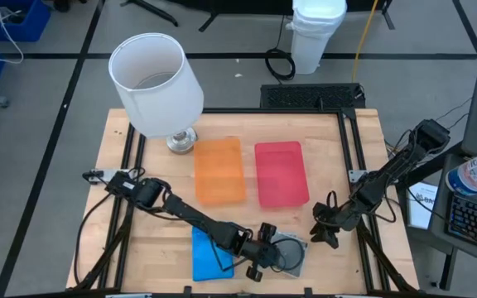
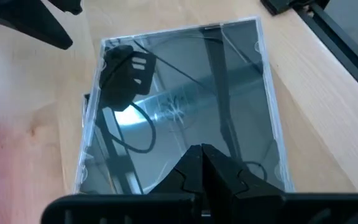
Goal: Pick & place jewel cases by type
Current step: Put the black CD case into the pink bin, then put the blue CD case into the orange bin
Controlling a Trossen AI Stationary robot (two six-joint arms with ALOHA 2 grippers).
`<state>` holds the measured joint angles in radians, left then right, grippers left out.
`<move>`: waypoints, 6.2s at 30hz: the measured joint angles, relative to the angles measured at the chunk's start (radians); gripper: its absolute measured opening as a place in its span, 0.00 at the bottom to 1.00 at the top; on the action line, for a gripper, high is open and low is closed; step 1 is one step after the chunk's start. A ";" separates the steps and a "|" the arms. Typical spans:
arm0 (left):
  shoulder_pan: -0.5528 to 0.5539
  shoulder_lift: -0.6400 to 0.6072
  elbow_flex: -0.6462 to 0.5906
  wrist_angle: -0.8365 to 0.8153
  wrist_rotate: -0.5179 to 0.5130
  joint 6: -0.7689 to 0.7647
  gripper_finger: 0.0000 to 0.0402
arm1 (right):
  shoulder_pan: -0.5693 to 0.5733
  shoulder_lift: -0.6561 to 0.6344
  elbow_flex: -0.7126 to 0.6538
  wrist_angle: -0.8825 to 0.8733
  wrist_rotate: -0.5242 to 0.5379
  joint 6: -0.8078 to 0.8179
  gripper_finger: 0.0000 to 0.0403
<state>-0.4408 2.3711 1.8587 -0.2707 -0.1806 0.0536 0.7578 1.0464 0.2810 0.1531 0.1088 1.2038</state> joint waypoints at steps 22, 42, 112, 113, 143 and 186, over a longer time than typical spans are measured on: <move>0.011 0.042 0.001 0.067 0.012 -0.002 0.02 | 0.023 0.330 0.002 0.373 0.020 0.222 0.43; 0.013 0.042 0.001 0.065 0.020 -0.001 0.03 | 0.023 0.376 0.001 0.462 -0.006 0.141 0.11; -0.148 -0.194 -0.001 -0.364 -0.185 -0.056 0.19 | -0.819 0.337 1.149 -1.359 -0.008 -1.365 0.06; -0.148 -0.194 -0.001 -0.366 -0.185 -0.056 0.19 | -0.836 0.346 1.149 -1.346 -0.008 -1.367 0.06; -0.148 -0.194 -0.001 -0.378 -0.186 -0.011 0.19 | -1.057 0.362 0.761 -1.068 -0.326 -1.269 0.07; -0.127 -0.194 -0.001 -0.382 -0.185 -0.025 0.19 | -0.791 0.206 1.172 -1.391 -0.056 -1.157 0.05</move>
<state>-0.5678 2.1766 1.8582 -0.6530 -0.3651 0.0284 -0.0334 1.2524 1.4528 -1.2381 0.0533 0.0468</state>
